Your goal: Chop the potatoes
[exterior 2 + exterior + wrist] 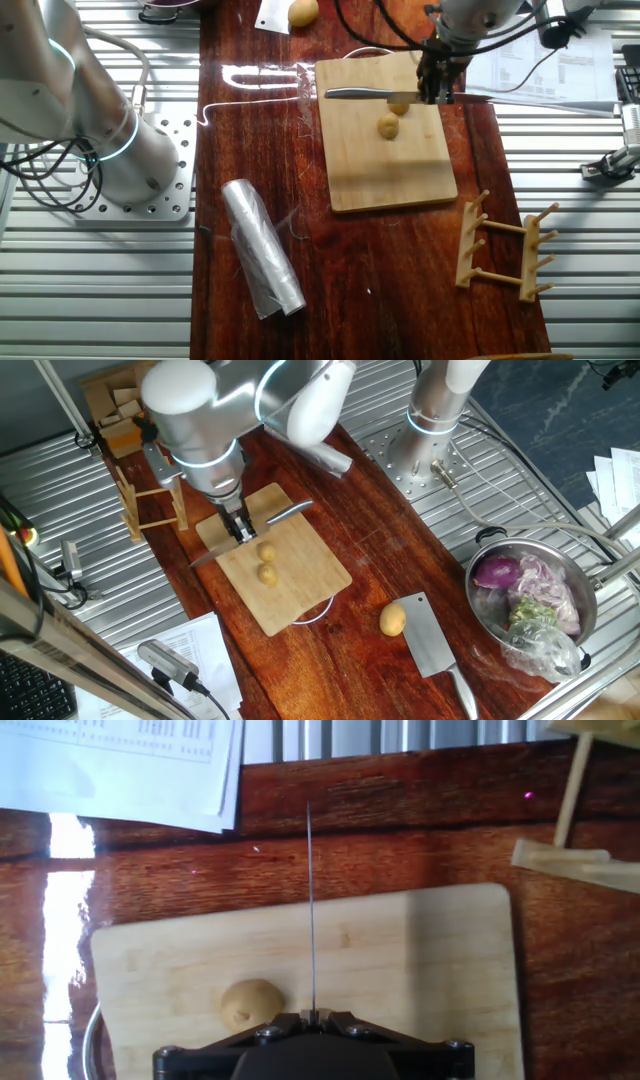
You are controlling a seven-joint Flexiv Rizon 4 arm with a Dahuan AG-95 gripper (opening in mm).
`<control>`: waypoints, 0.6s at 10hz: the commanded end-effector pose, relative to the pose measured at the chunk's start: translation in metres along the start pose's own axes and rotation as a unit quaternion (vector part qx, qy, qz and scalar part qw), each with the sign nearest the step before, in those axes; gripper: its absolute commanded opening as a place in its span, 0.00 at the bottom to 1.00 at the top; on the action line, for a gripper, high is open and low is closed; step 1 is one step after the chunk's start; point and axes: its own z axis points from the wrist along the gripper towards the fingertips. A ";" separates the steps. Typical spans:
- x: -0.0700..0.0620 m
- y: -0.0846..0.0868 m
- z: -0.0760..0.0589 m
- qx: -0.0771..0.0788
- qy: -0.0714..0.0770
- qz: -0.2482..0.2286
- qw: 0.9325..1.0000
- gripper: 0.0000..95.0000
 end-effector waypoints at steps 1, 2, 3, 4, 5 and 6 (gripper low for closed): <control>-0.002 0.000 0.001 -0.004 0.000 -0.037 0.999 0.00; -0.001 0.004 0.002 0.004 -0.001 -0.032 0.999 0.00; 0.003 0.013 0.008 0.018 -0.005 -0.030 0.999 0.00; 0.006 0.017 0.012 0.018 -0.010 -0.022 1.000 0.00; 0.007 0.017 0.012 0.017 -0.014 -0.016 1.000 0.00; 0.007 0.017 0.012 0.016 -0.019 -0.012 1.000 0.00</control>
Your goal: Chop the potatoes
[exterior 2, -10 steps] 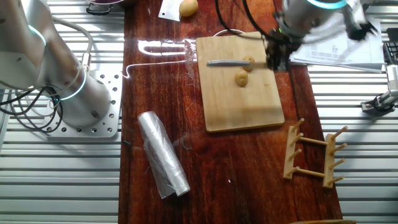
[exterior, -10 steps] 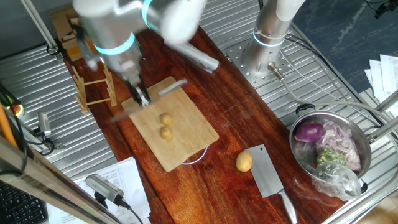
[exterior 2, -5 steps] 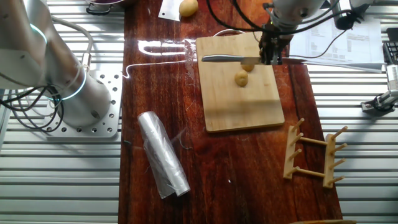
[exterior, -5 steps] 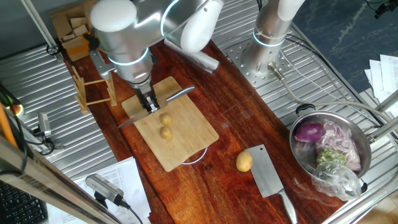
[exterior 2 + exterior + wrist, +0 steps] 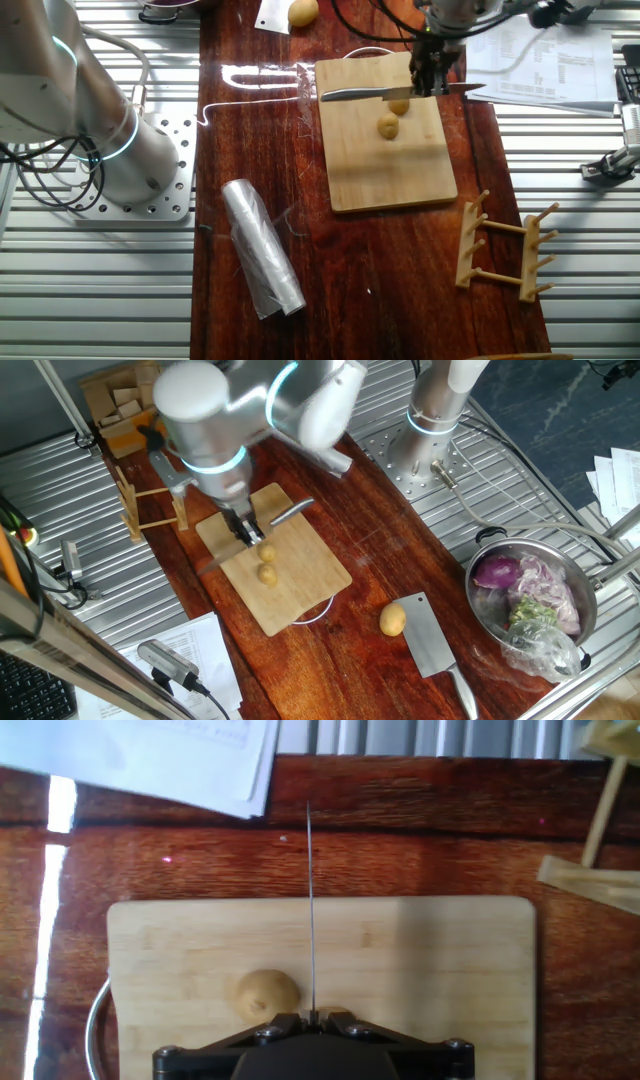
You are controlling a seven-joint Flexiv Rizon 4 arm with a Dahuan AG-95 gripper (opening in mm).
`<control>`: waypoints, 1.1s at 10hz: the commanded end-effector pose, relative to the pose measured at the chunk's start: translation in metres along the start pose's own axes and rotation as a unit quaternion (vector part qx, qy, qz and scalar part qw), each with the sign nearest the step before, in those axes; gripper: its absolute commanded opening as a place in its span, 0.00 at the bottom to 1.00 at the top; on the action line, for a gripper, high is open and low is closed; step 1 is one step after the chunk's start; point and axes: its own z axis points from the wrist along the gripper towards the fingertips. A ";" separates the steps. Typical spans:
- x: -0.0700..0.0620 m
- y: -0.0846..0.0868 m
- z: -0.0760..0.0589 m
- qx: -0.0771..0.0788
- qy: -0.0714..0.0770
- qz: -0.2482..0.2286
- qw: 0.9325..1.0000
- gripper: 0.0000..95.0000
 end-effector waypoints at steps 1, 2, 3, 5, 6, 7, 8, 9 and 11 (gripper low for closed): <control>0.001 0.000 -0.002 -0.004 -0.009 0.032 0.999 0.00; 0.001 0.000 -0.002 -0.004 -0.006 0.032 0.999 0.00; 0.002 0.000 -0.001 -0.005 -0.008 0.031 0.999 0.00; 0.012 -0.001 0.007 -0.003 -0.010 0.030 0.999 0.00; 0.019 -0.001 0.010 -0.001 -0.014 0.030 0.999 0.00; 0.019 -0.001 0.010 -0.001 -0.015 0.030 0.999 0.00; 0.019 -0.001 0.010 -0.002 -0.016 0.026 1.000 0.00; 0.019 -0.001 0.010 -0.001 -0.015 0.025 1.000 0.00; 0.019 -0.001 0.012 -0.001 -0.016 0.024 1.000 0.00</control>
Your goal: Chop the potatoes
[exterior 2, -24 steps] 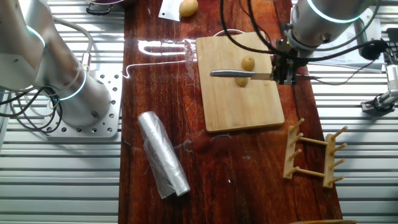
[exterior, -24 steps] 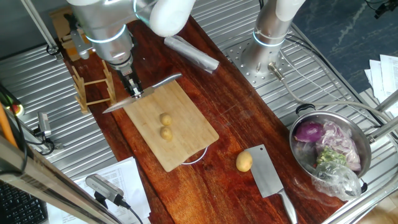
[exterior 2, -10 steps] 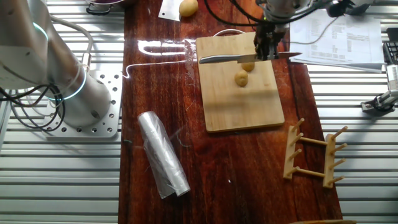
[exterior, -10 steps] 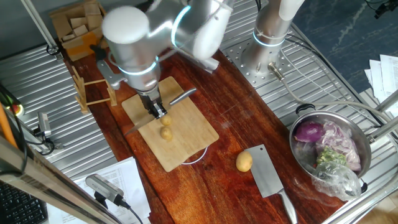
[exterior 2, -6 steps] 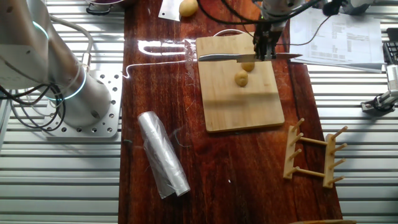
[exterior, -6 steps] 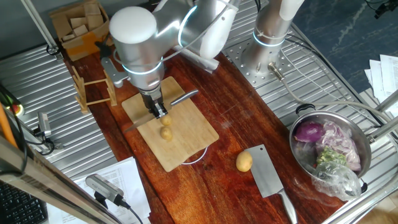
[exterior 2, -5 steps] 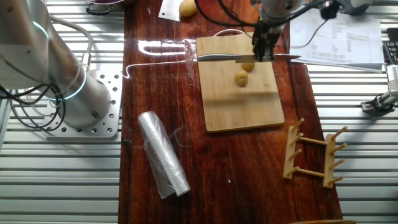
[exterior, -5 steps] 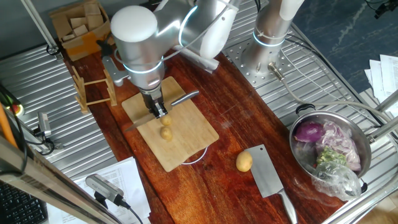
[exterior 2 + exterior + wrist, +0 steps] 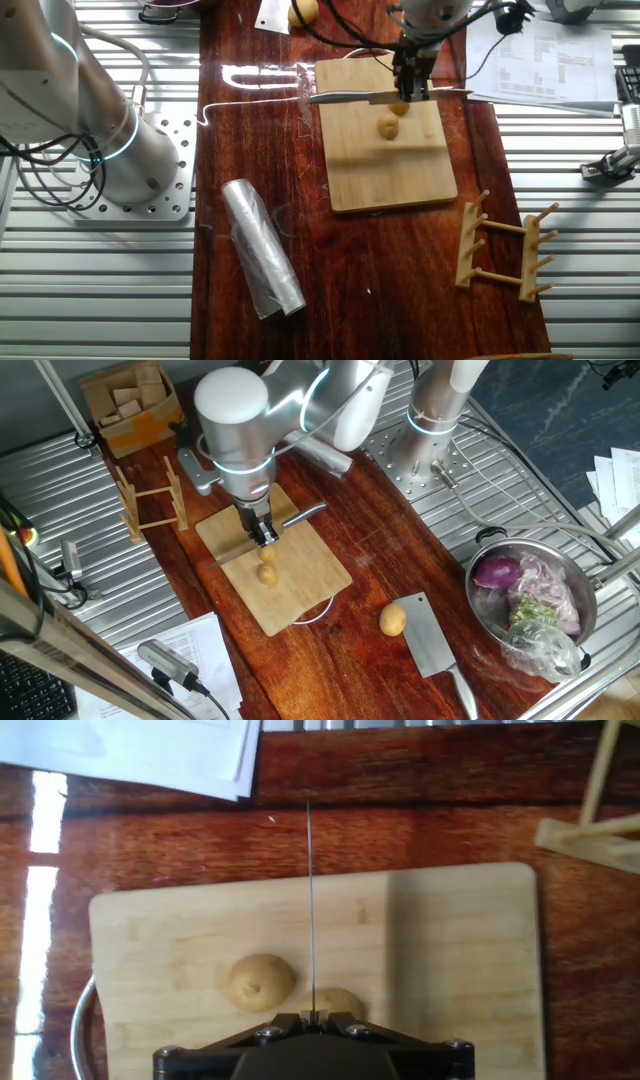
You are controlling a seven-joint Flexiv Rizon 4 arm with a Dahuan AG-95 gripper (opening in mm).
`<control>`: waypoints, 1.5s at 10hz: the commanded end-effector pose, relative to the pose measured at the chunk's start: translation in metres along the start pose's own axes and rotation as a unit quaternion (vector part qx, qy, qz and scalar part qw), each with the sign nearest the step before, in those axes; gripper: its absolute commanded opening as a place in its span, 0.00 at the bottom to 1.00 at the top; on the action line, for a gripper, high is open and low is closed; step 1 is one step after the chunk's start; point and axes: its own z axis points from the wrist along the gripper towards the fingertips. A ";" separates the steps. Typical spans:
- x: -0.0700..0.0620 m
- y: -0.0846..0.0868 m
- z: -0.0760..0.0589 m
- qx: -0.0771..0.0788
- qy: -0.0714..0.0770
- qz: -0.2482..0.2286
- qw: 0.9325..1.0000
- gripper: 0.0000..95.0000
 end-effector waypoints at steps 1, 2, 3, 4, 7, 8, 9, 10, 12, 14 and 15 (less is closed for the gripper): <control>-0.002 -0.001 0.006 0.001 -0.002 -0.002 1.000 0.00; -0.001 -0.001 0.008 0.001 -0.002 -0.003 1.000 0.00; 0.000 -0.002 0.013 0.003 -0.002 -0.002 1.000 0.00; 0.002 -0.002 0.017 0.003 -0.006 -0.002 1.000 0.00; 0.008 -0.002 0.025 0.004 -0.009 -0.002 1.000 0.00; 0.009 -0.003 0.026 0.004 -0.008 -0.002 1.000 0.00; 0.011 -0.004 0.026 0.004 -0.009 -0.003 1.000 0.00; 0.013 -0.005 0.026 0.003 -0.009 -0.005 1.000 0.00; 0.017 -0.005 0.027 0.003 -0.011 -0.006 1.000 0.00; 0.019 -0.005 0.029 0.003 -0.012 -0.008 1.000 0.00; 0.019 -0.005 0.030 0.003 -0.013 -0.008 1.000 0.00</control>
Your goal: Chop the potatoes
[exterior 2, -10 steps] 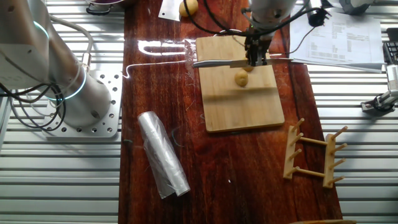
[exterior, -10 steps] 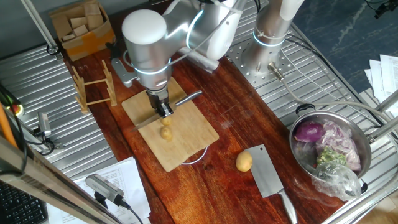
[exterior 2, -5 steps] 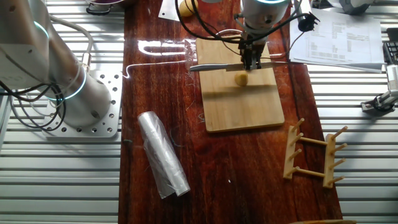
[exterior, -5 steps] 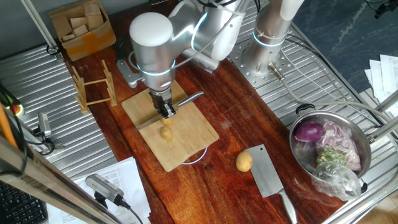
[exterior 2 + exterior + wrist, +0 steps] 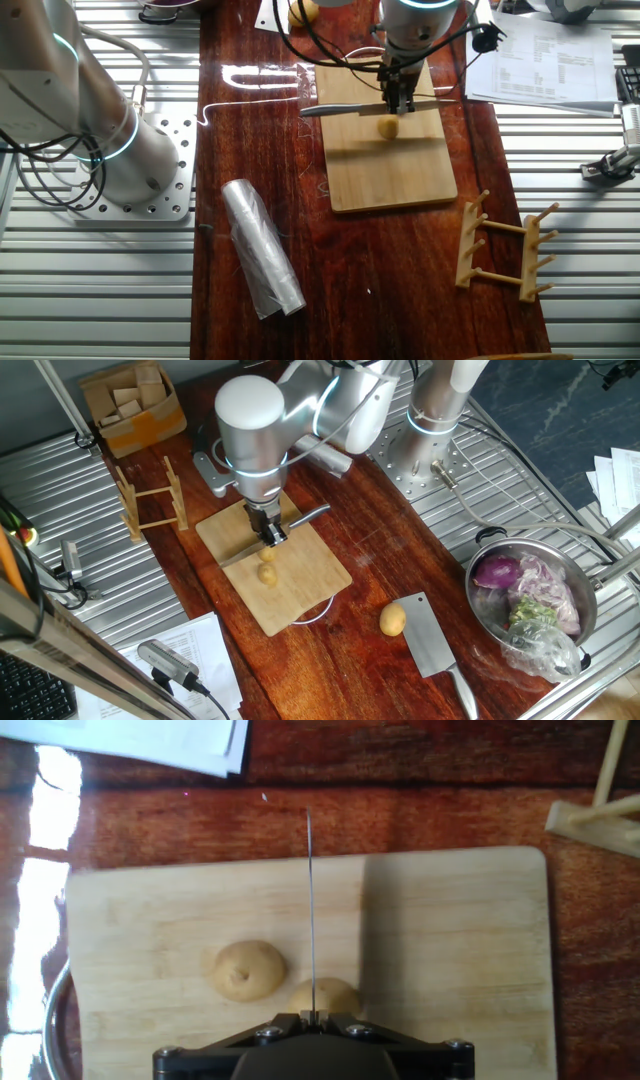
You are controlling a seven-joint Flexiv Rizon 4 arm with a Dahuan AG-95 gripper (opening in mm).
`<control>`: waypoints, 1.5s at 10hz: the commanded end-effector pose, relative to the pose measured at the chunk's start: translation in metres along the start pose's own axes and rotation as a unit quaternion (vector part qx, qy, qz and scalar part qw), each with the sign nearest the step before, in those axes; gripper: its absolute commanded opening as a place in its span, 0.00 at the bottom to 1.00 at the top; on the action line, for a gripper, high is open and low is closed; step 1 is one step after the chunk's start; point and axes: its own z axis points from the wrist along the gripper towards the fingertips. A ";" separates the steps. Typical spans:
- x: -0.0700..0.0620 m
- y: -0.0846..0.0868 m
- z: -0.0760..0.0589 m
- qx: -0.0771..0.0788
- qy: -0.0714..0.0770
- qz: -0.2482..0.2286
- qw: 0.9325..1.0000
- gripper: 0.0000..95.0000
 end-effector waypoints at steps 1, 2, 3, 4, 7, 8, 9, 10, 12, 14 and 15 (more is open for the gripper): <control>0.001 -0.001 0.003 0.001 -0.001 0.000 1.000 0.00; 0.001 -0.001 0.004 0.002 -0.002 -0.001 1.000 0.00; 0.001 -0.001 0.005 0.002 -0.003 -0.001 1.000 0.00; 0.001 -0.001 0.006 0.003 -0.004 0.000 1.000 0.00; 0.001 -0.001 0.011 0.003 -0.007 0.000 1.000 0.00; 0.001 -0.001 0.010 0.003 -0.006 0.000 1.000 0.00; 0.001 -0.002 0.010 0.004 -0.006 -0.001 1.000 0.00; 0.001 -0.002 0.010 0.003 -0.006 -0.001 1.000 0.00; -0.001 -0.002 0.013 0.002 -0.006 -0.001 1.000 0.00; -0.003 -0.003 0.016 0.001 -0.005 -0.002 1.000 0.00; -0.003 -0.003 0.017 0.001 -0.005 -0.002 1.000 0.00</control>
